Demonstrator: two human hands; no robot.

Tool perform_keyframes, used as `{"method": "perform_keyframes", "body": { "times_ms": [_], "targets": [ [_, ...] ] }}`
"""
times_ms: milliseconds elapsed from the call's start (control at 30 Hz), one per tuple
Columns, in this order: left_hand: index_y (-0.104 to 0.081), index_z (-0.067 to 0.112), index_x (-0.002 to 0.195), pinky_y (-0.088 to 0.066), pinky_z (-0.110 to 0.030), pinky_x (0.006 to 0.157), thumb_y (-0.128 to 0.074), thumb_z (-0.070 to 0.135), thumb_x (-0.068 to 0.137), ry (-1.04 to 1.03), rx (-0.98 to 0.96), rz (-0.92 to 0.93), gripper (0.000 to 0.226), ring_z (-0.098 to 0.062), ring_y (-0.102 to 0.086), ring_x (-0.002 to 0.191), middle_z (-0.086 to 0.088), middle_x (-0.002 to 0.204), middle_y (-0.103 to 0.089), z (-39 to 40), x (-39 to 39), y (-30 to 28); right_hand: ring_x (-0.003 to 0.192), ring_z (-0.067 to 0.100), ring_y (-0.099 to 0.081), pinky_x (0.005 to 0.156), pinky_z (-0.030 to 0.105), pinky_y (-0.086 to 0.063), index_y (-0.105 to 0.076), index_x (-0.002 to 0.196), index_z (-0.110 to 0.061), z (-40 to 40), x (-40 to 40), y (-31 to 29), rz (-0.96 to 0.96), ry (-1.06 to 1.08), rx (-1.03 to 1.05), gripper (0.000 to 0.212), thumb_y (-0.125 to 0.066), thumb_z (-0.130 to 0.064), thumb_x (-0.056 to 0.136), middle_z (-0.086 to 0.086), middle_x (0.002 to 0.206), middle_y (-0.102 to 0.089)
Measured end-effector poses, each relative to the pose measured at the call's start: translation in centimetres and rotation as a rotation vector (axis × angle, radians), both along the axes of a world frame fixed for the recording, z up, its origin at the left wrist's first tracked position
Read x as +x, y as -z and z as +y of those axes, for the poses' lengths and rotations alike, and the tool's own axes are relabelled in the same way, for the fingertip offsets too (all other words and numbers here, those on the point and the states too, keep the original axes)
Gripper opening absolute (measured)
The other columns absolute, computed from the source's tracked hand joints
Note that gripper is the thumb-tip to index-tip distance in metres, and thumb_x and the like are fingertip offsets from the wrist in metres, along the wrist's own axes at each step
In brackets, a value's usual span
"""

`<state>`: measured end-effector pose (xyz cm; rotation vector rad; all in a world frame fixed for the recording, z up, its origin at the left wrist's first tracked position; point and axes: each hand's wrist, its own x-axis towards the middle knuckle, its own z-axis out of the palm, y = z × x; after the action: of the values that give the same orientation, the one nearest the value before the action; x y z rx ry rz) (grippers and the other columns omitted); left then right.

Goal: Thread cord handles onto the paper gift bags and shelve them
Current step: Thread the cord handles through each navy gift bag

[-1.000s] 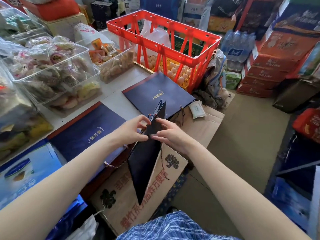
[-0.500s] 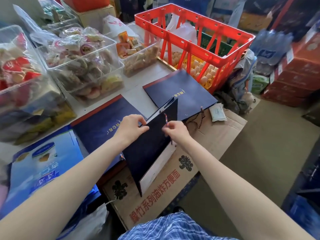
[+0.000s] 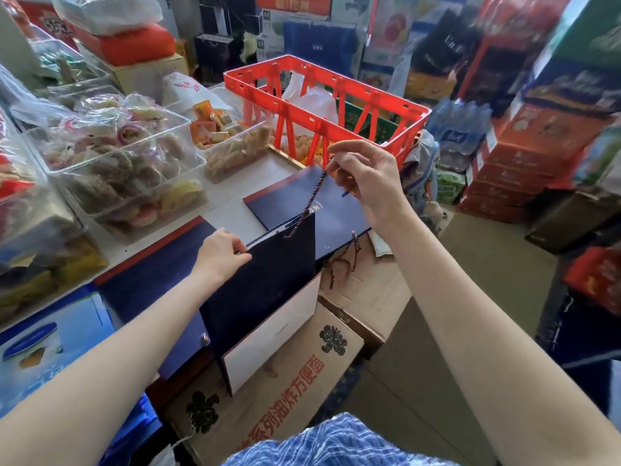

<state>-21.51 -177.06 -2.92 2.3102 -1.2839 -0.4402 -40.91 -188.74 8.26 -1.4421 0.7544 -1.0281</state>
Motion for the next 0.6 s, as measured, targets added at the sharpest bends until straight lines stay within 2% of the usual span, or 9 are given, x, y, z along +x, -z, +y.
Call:
{"method": "perform_keyframes", "body": {
  "times_ms": [133, 233, 300, 400, 467, 533, 600],
  "targets": [
    [-0.071, 0.009, 0.085, -0.036, -0.037, 0.091, -0.070, 0.019, 0.082, 0.022, -0.019, -0.154, 0.011, -0.028, -0.040, 0.116, -0.006, 0.116, -0.053, 0.1, -0.6, -0.2, 0.063, 0.017, -0.061, 0.063, 0.024, -0.051, -0.065, 0.091, -0.005, 0.8, 0.7, 0.1, -0.015, -0.169, 0.022, 0.032, -0.035, 0.006, 0.094, 0.006, 0.076, -0.070],
    [-0.069, 0.008, 0.090, -0.039, -0.035, 0.088, -0.065, 0.022, 0.086, 0.042, -0.044, -0.230, 0.015, -0.028, -0.047, 0.106, -0.009, 0.108, -0.054, 0.6, -1.0, 0.0, 0.071, 0.019, -0.064, 0.073, 0.028, -0.053, -0.060, 0.104, 0.005, 1.8, 1.8, 1.4, 0.121, -0.304, 0.134, 0.037, -0.023, 0.005, 0.096, 0.014, 0.091, -0.067],
    [-0.069, 0.009, 0.094, -0.041, -0.035, 0.085, -0.058, 0.025, 0.091, 0.069, -0.041, -0.270, 0.020, -0.028, -0.054, 0.097, -0.009, 0.101, -0.061, 0.9, -1.0, 0.3, 0.072, 0.018, -0.066, 0.074, 0.027, -0.054, -0.059, 0.110, 0.004, 2.3, 2.3, 3.3, 0.378, -0.293, -0.021, 0.028, -0.034, 0.004, 0.096, 0.014, 0.096, -0.068],
    [-0.070, 0.013, 0.096, -0.036, -0.032, 0.085, -0.052, 0.029, 0.094, 0.103, -0.042, -0.354, 0.024, -0.025, -0.057, 0.094, -0.005, 0.096, -0.068, 1.6, -0.6, 0.7, 0.071, 0.019, -0.061, 0.077, 0.035, -0.052, -0.070, 0.095, -0.004, 2.4, 2.5, 6.5, 0.736, -0.204, -0.425, 0.012, -0.062, -0.007, 0.086, 0.012, 0.084, -0.071],
    [-0.069, 0.013, 0.094, -0.032, -0.029, 0.086, -0.053, 0.028, 0.093, 0.116, -0.082, -0.328, 0.022, -0.025, -0.058, 0.091, -0.004, 0.093, -0.069, 2.3, -0.5, 0.8, 0.074, 0.019, -0.055, 0.074, 0.034, -0.048, -0.072, 0.091, -0.007, 2.7, 2.4, 7.7, 0.816, -0.183, -0.466, 0.012, -0.064, -0.014, 0.086, 0.011, 0.083, -0.070],
    [-0.070, 0.006, 0.089, -0.034, -0.029, 0.079, -0.059, 0.019, 0.091, 0.173, -0.175, -0.232, 0.017, -0.029, -0.059, 0.085, -0.008, 0.088, -0.068, 2.9, -0.8, 0.5, 0.089, 0.023, -0.055, 0.080, 0.034, -0.045, -0.073, 0.095, -0.007, 2.8, 2.4, 8.4, 0.871, -0.240, -0.469, 0.017, -0.063, -0.018, 0.088, 0.011, 0.095, -0.066],
    [-0.070, 0.003, 0.085, -0.034, -0.026, 0.070, -0.063, 0.013, 0.087, 0.269, -0.240, -0.223, 0.013, -0.030, -0.060, 0.081, -0.010, 0.084, -0.067, 3.3, -1.2, -0.2, 0.103, 0.024, -0.051, 0.088, 0.030, -0.042, -0.074, 0.097, -0.008, 2.5, 2.3, 8.8, 0.875, -0.283, -0.454, 0.018, -0.062, -0.019, 0.089, 0.009, 0.110, -0.061]
  ]
}}
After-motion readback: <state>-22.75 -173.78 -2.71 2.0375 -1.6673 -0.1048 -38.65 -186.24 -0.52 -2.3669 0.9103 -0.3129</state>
